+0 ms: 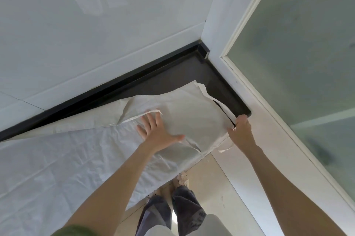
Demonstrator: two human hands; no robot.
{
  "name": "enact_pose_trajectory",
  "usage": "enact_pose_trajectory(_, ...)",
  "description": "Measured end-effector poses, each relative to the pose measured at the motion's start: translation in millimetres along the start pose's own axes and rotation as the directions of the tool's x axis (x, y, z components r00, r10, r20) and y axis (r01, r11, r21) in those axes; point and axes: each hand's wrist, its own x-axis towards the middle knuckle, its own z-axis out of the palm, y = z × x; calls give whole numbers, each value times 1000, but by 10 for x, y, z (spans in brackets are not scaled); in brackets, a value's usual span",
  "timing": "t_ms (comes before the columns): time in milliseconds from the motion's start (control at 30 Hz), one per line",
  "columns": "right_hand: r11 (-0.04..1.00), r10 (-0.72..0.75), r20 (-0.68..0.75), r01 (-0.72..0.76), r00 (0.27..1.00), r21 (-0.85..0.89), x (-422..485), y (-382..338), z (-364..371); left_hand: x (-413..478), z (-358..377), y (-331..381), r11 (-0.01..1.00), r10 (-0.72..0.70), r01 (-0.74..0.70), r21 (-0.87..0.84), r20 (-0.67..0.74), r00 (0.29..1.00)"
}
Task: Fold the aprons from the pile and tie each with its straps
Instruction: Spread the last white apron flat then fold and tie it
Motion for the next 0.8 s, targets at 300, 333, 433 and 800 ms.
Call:
enact_pose_trajectory(300, 999, 45, 11, -45, 999, -16, 14, 56, 36, 55, 69, -47, 983, 9, -15, 181, 35, 999)
enact_pose_trajectory(333, 992, 19, -39, -24, 999, -125, 31, 9, 48, 57, 56, -50, 986, 19, -25, 167, 35, 999)
enact_pose_trajectory(433, 957, -104, -67, 81, 992, -277, 75, -301, 109, 113, -5, -120, 997, 74, -75, -31, -28, 997)
enact_pose_trajectory(800, 943, -322, 426, 244, 845, 227, -420, -2108, 1356, -245, -675, -1361, 941, -117, -88, -326, -558, 821)
